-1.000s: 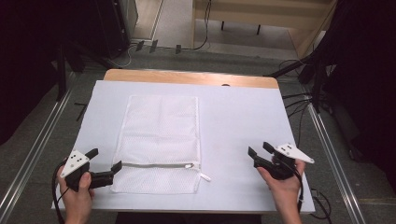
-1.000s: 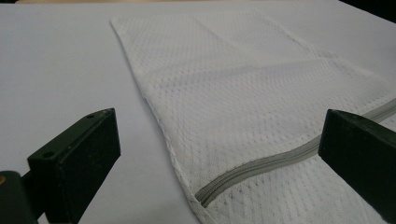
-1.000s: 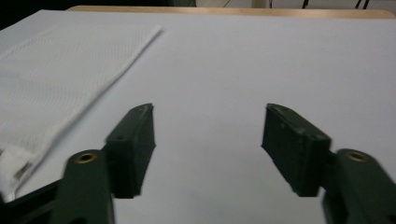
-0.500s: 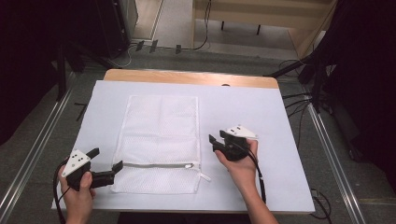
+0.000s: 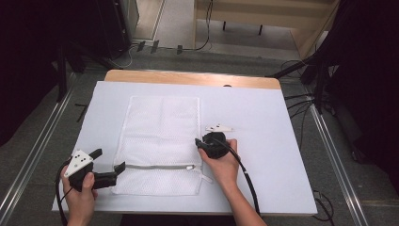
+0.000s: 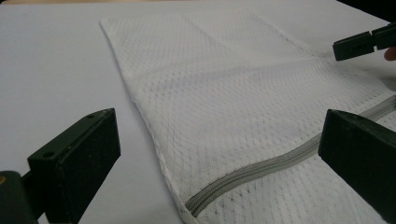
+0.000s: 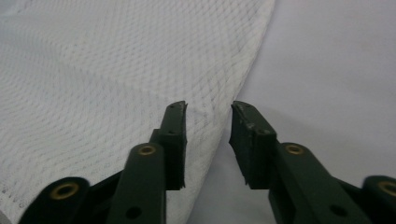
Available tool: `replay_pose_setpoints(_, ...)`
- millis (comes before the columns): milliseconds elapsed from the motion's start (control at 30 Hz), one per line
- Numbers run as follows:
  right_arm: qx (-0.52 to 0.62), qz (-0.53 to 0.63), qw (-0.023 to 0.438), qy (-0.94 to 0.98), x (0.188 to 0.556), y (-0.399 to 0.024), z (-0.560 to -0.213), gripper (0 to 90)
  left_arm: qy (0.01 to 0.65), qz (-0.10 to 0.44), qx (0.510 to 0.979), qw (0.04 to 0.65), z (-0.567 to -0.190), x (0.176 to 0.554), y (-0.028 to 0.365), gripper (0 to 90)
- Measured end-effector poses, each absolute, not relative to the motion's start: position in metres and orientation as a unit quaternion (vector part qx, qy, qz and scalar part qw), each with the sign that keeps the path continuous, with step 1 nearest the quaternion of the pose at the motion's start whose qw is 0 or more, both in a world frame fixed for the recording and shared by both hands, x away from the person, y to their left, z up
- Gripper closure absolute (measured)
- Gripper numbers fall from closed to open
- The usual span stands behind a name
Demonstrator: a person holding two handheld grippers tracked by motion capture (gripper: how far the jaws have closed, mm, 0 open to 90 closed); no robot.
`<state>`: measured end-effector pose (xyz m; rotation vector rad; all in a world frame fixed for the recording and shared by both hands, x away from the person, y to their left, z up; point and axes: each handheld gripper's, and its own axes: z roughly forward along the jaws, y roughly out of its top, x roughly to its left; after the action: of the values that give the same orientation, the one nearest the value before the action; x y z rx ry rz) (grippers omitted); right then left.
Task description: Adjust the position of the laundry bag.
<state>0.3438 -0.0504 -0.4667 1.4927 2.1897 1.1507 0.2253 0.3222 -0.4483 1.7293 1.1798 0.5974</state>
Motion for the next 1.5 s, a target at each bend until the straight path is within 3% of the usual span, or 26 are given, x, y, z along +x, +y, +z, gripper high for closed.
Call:
replay_pose_setpoints(200,0.522,0.373,0.138,0.754,0.344,-0.041,-0.474,90.0,0.474,0.239,0.712,0.461,-0.449,0.225,0.32,0.0)
replay_pose_setpoints(600,0.503,0.395,0.153,0.753,0.338,-0.059,-0.455,90.0,0.474,0.236,0.71,0.464,-0.449,0.225,0.32,0.0)
replay_pose_setpoints(1033,0.516,0.391,0.172,0.742,0.338,-0.127,-0.45,90.0,0.469,0.229,0.715,0.464,-0.45,0.225,0.314,0.0)
replay_pose_setpoints(1500,0.534,0.389,0.194,0.725,0.339,-0.17,-0.451,89.4,0.466,0.225,0.721,0.461,-0.452,0.224,0.309,0.0)
